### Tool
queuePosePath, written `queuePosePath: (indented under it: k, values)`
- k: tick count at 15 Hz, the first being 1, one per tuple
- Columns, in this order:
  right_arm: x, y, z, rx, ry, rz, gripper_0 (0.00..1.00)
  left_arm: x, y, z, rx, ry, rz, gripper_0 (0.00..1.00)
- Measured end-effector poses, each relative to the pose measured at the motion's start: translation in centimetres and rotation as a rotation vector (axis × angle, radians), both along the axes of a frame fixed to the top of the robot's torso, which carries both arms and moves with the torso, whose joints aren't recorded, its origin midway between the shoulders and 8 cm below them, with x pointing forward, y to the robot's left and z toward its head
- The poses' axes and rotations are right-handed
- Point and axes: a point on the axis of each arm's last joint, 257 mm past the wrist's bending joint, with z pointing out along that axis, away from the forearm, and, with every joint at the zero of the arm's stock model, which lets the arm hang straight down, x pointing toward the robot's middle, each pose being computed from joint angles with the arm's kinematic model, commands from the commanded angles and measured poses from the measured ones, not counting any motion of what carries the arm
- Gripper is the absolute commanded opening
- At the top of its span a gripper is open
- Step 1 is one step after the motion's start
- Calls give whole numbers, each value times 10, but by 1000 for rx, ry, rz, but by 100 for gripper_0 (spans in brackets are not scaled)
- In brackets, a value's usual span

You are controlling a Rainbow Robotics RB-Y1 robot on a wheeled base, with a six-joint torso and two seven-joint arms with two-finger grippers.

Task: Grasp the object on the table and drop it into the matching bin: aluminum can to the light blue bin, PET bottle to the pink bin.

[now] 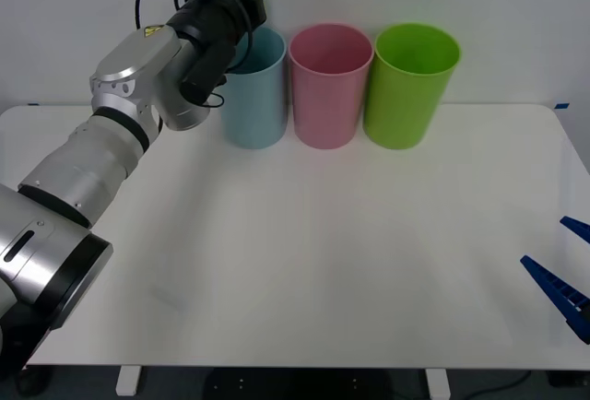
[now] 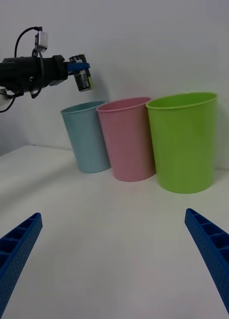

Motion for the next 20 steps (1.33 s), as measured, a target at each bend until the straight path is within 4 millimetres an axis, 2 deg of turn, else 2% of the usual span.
queuePosePath:
  k: [7,11,15,20]
  values:
    - [0,0,0,0,0,0,100,0,6,1,-28,6,-11,100]
    - [0,0,0,0,0,0,100,-4,0,2,-53,5,-57,100]
    - [0,0,0,0,0,0,100,-17,34,-4,-74,-14,-66,100]
    - [0,0,0,0,0,0,100,-46,77,-21,-64,-29,-117,100]
